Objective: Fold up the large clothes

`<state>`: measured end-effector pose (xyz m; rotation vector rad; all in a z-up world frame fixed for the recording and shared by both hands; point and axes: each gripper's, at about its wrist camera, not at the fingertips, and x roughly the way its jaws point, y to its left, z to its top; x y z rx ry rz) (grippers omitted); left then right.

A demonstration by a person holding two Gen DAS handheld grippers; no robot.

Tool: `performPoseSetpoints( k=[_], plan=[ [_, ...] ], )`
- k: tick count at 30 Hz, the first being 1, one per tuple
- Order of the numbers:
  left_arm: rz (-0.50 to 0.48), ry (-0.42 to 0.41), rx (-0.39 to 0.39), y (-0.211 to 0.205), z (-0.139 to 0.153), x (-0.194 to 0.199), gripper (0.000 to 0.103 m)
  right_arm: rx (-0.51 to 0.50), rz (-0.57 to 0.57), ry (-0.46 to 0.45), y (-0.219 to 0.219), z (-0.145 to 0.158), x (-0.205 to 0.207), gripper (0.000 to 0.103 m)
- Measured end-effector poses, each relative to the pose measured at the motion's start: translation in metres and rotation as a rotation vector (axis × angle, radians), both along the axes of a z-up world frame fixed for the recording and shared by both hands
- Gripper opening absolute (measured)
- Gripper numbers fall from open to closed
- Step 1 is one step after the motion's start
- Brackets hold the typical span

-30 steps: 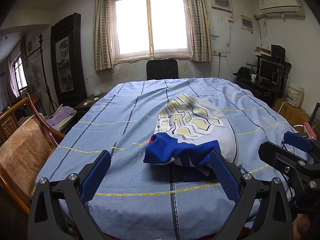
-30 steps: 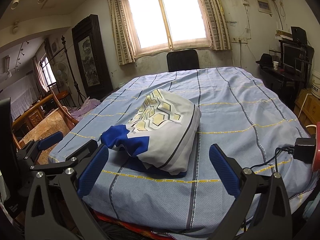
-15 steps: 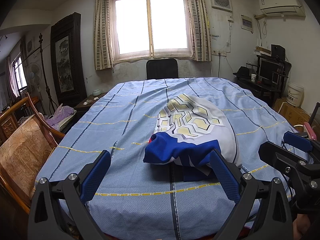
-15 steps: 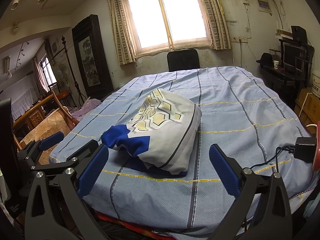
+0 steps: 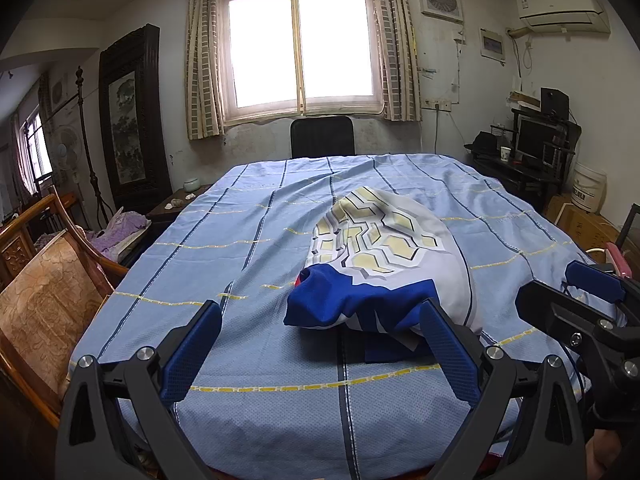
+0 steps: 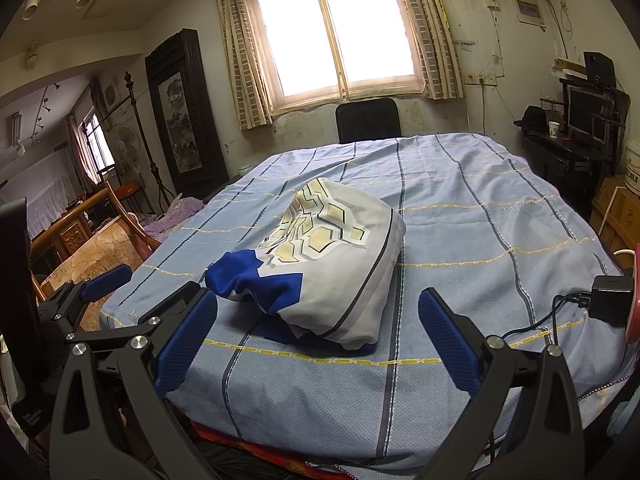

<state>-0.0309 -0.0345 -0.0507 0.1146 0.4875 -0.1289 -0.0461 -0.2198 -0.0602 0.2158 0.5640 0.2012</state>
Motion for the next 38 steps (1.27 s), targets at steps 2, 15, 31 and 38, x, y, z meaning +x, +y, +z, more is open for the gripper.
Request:
performPoseSetpoints(
  k=[2,15,31,38],
  plan=[
    [0.000,0.002,-0.001,0.000,0.000,0.000,0.099,-0.001,0.000,0.000,0.001,0.001,-0.001,0.098],
    [-0.016,0.015,-0.002,0.000,-0.004,-0.002,0.099,0.003,0.004,0.006,0.003,0.002,-0.002,0.098],
    [-0.031,-0.007,0.017,0.005,0.001,-0.001,0.099,0.012,0.007,0.013,0.002,0.000,-0.001,0.098],
    [-0.022,0.014,0.006,0.008,0.001,0.005,0.099,0.013,0.005,0.013,0.001,0.001,0.000,0.098]
  ],
)
